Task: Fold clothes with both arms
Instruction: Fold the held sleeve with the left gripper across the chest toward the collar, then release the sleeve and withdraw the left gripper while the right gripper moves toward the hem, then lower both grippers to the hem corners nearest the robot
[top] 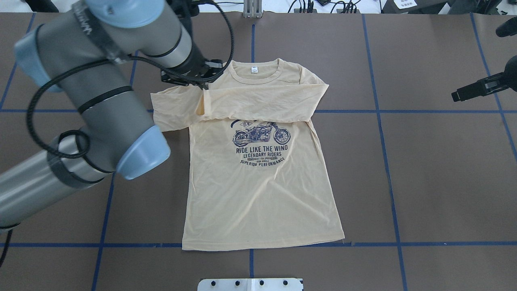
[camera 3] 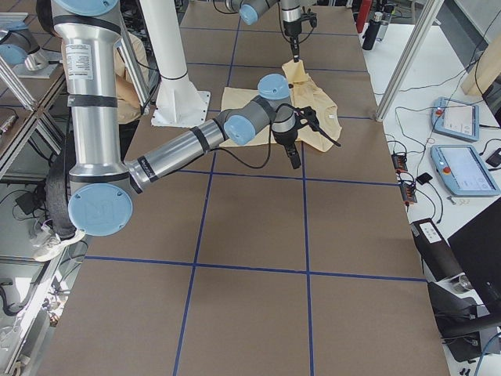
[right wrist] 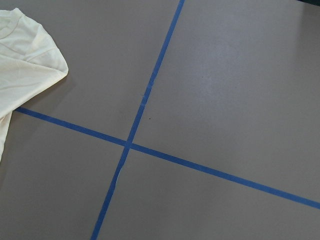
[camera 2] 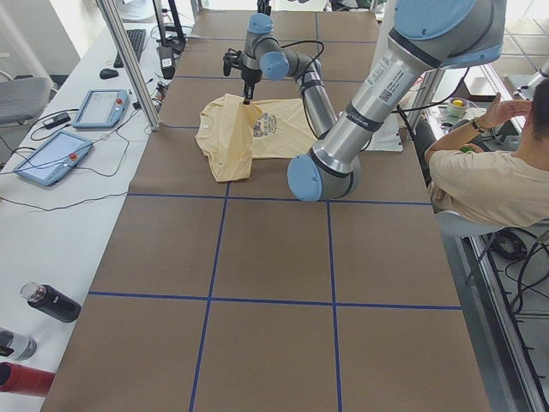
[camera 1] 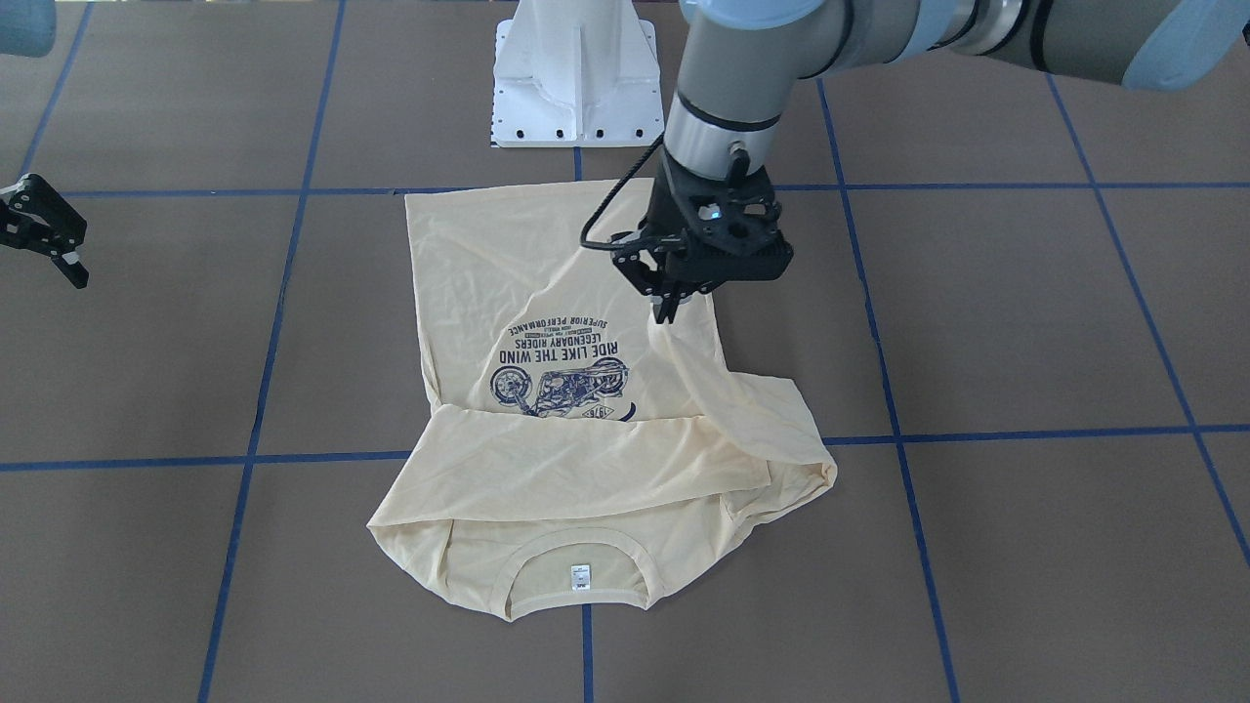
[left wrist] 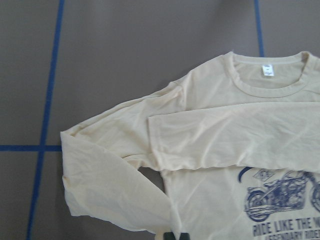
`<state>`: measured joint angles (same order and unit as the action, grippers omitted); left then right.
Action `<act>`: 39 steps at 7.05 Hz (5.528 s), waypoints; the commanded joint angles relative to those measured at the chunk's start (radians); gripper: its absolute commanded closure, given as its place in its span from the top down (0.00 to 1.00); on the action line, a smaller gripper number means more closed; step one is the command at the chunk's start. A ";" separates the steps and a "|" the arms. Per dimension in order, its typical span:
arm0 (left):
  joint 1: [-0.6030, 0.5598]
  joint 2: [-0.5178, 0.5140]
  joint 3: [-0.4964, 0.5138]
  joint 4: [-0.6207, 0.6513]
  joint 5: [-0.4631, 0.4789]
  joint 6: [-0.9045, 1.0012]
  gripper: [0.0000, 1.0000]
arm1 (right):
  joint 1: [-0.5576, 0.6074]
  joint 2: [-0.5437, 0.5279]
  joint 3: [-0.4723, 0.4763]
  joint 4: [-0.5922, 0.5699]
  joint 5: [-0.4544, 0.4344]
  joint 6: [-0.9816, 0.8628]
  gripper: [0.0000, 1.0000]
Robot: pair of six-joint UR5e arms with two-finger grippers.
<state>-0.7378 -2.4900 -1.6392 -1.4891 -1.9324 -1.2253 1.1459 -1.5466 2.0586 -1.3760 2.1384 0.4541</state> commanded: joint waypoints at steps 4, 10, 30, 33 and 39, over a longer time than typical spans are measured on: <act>0.092 -0.321 0.612 -0.332 0.038 -0.193 0.00 | 0.000 -0.001 -0.002 0.000 0.000 0.002 1.00; 0.161 -0.417 0.865 -0.600 0.188 -0.415 0.99 | 0.000 -0.001 -0.002 0.000 0.000 0.002 1.00; 0.580 0.726 -0.363 -0.497 0.340 -0.310 0.82 | -0.882 -0.021 0.161 0.107 -0.732 0.937 1.00; 0.589 0.721 -0.349 -0.497 0.337 -0.310 0.76 | -0.882 -0.020 0.161 0.107 -0.733 0.937 1.00; 0.592 0.717 -0.332 -0.499 0.336 -0.312 0.44 | -0.882 -0.021 0.161 0.107 -0.733 0.937 1.00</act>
<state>-0.1458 -1.7732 -1.9703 -1.9880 -1.5969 -1.5370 0.2638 -1.5675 2.2197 -1.2686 1.4051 1.3913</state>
